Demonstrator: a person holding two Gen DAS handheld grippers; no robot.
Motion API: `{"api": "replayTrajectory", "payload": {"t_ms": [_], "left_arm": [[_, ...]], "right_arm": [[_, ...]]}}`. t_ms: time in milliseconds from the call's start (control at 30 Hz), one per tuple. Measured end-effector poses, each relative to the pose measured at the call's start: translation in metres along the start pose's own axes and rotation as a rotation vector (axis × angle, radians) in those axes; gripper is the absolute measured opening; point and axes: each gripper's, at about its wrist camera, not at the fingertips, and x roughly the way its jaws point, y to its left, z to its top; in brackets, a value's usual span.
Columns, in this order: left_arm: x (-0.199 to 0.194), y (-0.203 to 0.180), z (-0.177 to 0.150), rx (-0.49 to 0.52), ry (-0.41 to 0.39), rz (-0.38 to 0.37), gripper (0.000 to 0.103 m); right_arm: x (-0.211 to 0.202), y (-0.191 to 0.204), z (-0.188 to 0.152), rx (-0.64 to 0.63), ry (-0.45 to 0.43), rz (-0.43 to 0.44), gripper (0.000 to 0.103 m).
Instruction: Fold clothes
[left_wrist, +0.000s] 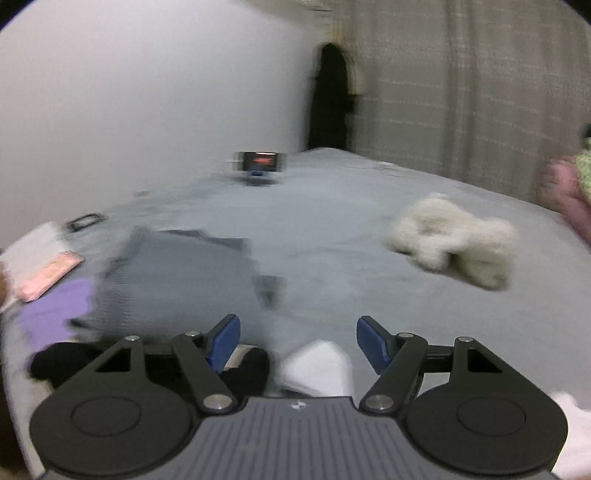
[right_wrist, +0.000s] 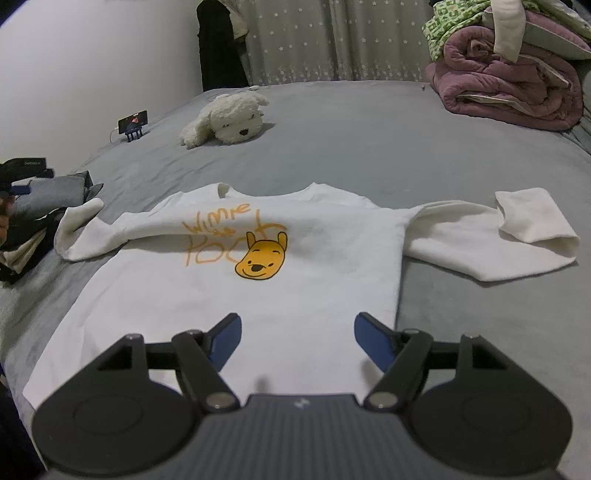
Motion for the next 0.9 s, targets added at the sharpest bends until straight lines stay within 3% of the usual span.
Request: {"api": "replayTrajectory", "payload": {"t_ms": [100, 400, 633, 700, 900], "left_arm": [[0.005, -0.023, -0.006, 0.035, 0.058, -0.143, 0.07], [0.021, -0.093, -0.018, 0.199, 0.151, -0.379, 0.07], [0.041, -0.131, -0.029, 0.3, 0.198, -0.452, 0.07], [0.048, -0.143, -0.03, 0.328, 0.195, -0.491, 0.07], [0.068, -0.172, -0.03, 0.378, 0.236, -0.571, 0.07]], "right_arm": [[0.002, 0.001, 0.001, 0.003, -0.002, 0.001, 0.071], [0.004, -0.011, 0.019, 0.027, -0.05, 0.011, 0.07], [0.024, -0.028, 0.058, 0.001, -0.068, 0.021, 0.066], [0.034, -0.034, 0.073, -0.024, -0.061, 0.025, 0.059], [0.093, -0.056, 0.125, -0.118, 0.047, 0.049, 0.051]]}}
